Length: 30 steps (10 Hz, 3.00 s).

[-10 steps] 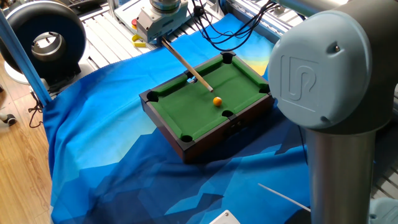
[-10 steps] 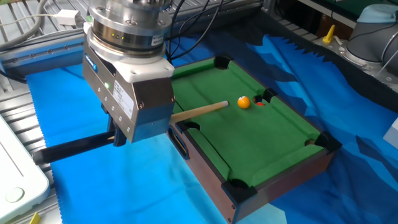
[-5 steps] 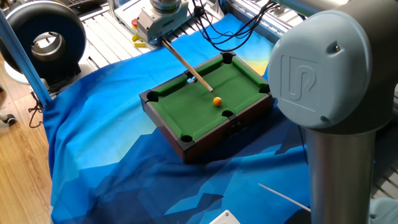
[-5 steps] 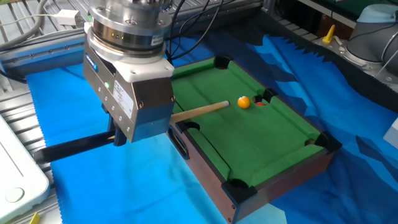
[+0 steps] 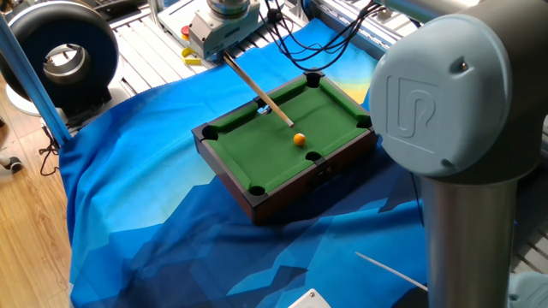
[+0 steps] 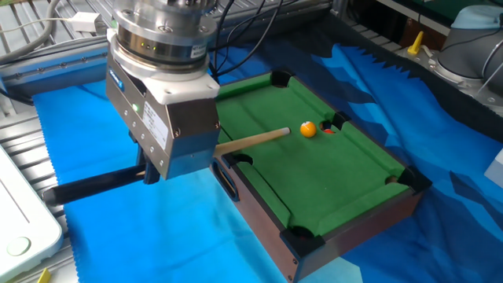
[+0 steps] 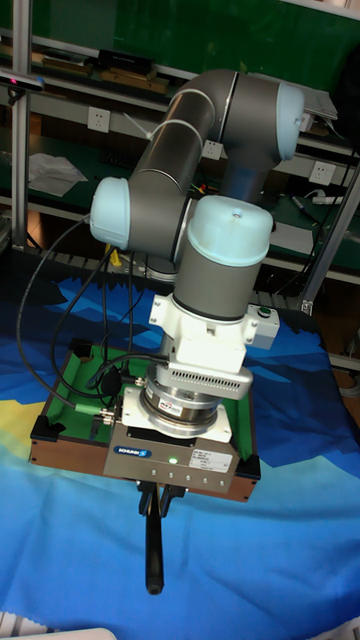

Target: Hit the pool ball

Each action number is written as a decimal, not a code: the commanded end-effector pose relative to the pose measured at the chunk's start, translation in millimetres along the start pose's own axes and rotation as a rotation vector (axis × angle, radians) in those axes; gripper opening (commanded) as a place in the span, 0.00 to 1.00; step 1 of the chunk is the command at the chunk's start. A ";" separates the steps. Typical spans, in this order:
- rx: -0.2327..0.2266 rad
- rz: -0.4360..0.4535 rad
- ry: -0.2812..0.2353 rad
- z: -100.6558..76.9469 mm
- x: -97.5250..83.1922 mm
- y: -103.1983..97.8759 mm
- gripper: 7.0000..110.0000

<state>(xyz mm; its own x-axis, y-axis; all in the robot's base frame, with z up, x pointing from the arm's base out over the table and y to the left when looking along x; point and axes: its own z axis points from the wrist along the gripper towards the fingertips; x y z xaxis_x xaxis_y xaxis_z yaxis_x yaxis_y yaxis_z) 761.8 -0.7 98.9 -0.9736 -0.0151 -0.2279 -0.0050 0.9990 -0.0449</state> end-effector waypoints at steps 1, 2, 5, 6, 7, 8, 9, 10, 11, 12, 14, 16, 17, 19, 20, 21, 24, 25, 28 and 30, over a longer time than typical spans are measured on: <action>-0.018 0.045 -0.001 -1.0 -0.3 -3.7 0.00; -0.018 0.054 -0.001 -0.6 0.4 -5.1 0.00; -0.020 0.079 0.002 -0.5 1.6 -6.5 0.00; -0.021 0.082 0.004 -0.3 2.4 -6.8 0.00; -0.021 0.082 0.004 0.2 2.9 -7.2 0.00; -0.021 0.082 0.004 0.6 3.3 -7.6 0.00; -0.024 0.085 0.004 1.0 3.8 -7.4 0.00; -0.026 0.085 0.004 1.2 4.2 -7.6 0.00; -0.026 0.087 0.006 1.4 4.8 -7.8 0.00; -0.027 0.090 0.009 1.7 5.9 -7.3 0.00; -0.027 0.093 0.010 2.7 7.6 -7.7 0.00; -0.027 0.095 0.009 3.1 7.8 -8.1 0.00; -0.027 0.095 0.009 3.3 8.3 -8.7 0.00; -0.033 0.098 0.009 3.7 9.0 -8.0 0.00; -0.039 0.103 0.009 4.3 9.8 -6.3 0.00; -0.037 0.112 0.008 6.9 12.7 -5.6 0.00; -0.023 0.117 -0.084 16.5 34.8 -7.9 0.00; -0.006 0.125 -0.117 14.6 45.1 -8.8 0.00; -0.002 0.128 -0.139 4.5 54.9 -7.6 0.00; 0.004 0.123 -0.150 4.4 54.1 -6.9 0.00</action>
<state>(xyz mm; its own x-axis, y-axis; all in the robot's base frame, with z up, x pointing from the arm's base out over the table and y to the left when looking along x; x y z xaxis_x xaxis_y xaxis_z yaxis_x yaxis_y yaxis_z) 715.8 -9.7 80.7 -0.9324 0.0924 -0.3493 0.1046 0.9944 -0.0162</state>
